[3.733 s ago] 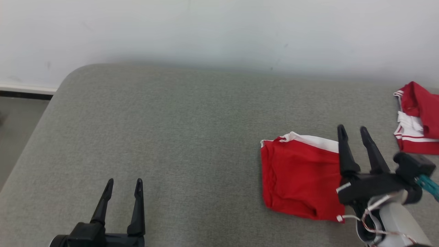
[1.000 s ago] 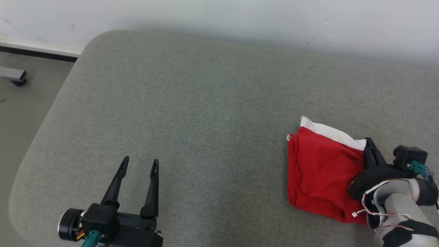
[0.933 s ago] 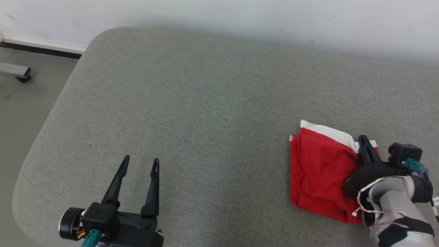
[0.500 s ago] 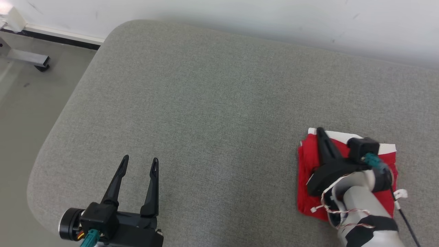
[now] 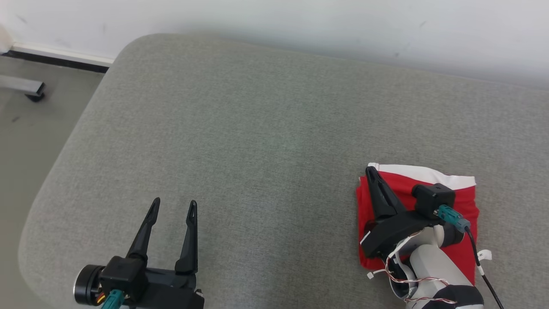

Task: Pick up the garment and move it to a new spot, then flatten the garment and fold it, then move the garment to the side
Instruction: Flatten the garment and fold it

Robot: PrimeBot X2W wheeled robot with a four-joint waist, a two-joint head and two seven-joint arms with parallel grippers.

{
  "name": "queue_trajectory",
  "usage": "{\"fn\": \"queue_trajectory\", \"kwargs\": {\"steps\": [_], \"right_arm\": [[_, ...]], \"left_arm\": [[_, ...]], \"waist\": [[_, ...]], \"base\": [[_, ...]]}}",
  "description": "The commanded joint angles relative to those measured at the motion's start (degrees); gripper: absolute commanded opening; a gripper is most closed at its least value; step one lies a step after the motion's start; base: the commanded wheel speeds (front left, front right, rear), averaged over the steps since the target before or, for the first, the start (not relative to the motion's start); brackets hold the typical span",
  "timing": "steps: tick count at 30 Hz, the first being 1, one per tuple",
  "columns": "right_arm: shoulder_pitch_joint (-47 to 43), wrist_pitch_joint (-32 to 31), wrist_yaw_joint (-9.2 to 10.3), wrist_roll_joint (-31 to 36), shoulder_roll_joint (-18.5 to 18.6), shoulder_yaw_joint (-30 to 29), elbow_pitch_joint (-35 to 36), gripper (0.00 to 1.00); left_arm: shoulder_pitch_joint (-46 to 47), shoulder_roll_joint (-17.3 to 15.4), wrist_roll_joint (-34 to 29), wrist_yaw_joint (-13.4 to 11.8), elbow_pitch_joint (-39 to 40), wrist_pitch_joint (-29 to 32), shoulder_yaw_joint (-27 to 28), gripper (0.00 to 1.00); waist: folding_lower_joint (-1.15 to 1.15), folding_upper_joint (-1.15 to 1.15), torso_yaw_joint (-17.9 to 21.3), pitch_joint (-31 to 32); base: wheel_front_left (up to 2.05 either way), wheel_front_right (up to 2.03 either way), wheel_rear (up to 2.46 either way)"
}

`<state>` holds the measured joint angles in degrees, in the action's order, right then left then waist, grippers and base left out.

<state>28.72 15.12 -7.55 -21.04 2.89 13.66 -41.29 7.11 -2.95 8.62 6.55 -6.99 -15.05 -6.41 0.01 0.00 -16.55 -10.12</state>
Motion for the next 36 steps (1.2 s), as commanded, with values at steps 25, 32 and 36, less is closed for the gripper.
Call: {"fn": "queue_trajectory", "kwargs": {"steps": [25, 32, 36], "right_arm": [[-16.0, 0.0, 0.17, 3.2, 6.2, -6.4, 22.2, 0.00], [-21.3, 0.0, 0.17, 3.5, 5.9, -9.1, 25.4, 0.00], [-24.4, 0.0, 0.17, 3.7, 5.5, -9.3, 26.9, 0.17]], "left_arm": [[-5.2, 0.1, -2.1, 0.7, 0.7, -0.2, 5.1, 1.00], [-6.3, 0.1, -2.2, 0.7, 1.0, -0.2, 5.6, 1.00], [-7.0, 0.1, -2.2, 0.8, 1.2, -0.2, 6.3, 1.00]], "waist": [[-0.01, 0.00, 15.6, 8.2], [-0.01, 0.00, 17.0, 9.4], [-0.01, 0.00, 17.7, 9.6]], "base": [[0.00, 0.00, 0.00], [0.00, 0.00, 0.00], [0.00, 0.00, 0.00]]}}
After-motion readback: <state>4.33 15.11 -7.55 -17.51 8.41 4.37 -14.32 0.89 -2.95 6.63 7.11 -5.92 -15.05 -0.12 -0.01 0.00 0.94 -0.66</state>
